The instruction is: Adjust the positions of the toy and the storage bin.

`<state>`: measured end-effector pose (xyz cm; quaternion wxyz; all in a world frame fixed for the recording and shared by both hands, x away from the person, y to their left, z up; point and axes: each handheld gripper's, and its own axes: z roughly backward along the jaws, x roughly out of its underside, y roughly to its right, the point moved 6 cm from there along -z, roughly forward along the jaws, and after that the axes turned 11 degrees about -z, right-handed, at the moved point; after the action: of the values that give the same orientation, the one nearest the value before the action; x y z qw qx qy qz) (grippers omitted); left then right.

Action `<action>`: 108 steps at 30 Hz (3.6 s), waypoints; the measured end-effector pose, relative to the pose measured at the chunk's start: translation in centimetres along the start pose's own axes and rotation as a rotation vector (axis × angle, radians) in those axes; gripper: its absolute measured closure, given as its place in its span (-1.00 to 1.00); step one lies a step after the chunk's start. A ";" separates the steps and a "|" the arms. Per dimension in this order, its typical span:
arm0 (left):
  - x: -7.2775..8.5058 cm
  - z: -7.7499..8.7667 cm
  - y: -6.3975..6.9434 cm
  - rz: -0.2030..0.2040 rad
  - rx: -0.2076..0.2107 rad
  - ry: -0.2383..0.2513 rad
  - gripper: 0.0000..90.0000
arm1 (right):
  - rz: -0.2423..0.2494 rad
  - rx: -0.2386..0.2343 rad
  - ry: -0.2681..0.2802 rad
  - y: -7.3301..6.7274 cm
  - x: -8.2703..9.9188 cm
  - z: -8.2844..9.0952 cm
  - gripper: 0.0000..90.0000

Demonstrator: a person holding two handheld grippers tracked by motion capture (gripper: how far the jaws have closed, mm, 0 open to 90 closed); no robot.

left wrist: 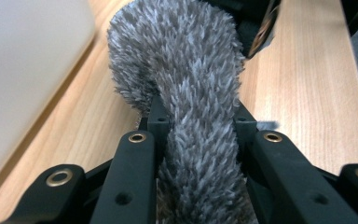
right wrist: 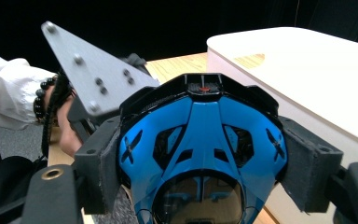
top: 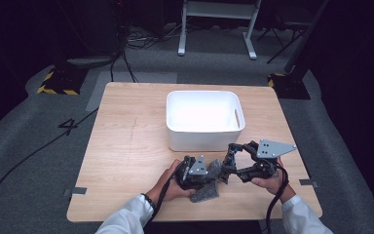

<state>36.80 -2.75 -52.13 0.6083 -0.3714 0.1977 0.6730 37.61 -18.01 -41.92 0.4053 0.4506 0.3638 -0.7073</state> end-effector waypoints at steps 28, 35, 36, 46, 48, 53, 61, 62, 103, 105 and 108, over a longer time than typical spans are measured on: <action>-5.7 4.5 3.4 -0.129 -0.001 0.209 0.57 | -0.090 0.090 0.020 1.5 0.2 -0.4 -0.43; -3.3 0.6 3.6 -0.137 0.025 0.023 0.57 | -0.066 0.109 0.006 1.1 0.3 -0.7 -0.43; -2.9 0.3 3.6 -0.138 0.029 -0.002 0.57 | -0.065 0.111 0.008 1.1 0.3 -0.7 -0.43; -0.1 0.4 0.6 -0.065 -0.024 -0.079 0.57 | -0.068 0.131 0.040 1.4 -0.2 0.2 -0.43; 0.6 0.6 -0.5 -0.016 -0.045 -0.080 0.56 | -0.063 0.128 0.049 1.5 -0.3 0.5 -0.42; 0.9 0.8 -1.4 0.028 -0.061 -0.070 0.56 | -0.059 0.124 0.052 1.3 -0.5 0.6 -0.42; 1.8 2.0 -2.4 0.057 -0.070 -0.067 0.55 | -0.069 0.123 0.073 1.5 -0.8 1.2 -0.42; 1.9 2.1 -2.5 0.059 -0.071 -0.066 0.55 | -0.072 0.122 0.072 1.5 -0.8 1.2 -0.42; 0.7 2.0 -4.4 0.298 -0.054 0.072 0.55 | -0.027 -0.066 0.022 -1.8 -0.5 0.0 -0.42; -0.2 2.1 -3.5 0.264 -0.019 0.105 0.56 | -0.013 -0.047 0.000 -1.9 -0.2 -0.4 -0.42; -1.1 2.6 -2.6 0.224 0.020 0.142 0.56 | 0.011 0.007 -0.025 -1.6 0.1 -0.8 -0.42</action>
<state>38.65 -1.16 -49.16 0.5175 -0.3877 0.2869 0.7068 36.41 -16.67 -42.08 0.4121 0.4451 0.3538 -0.7120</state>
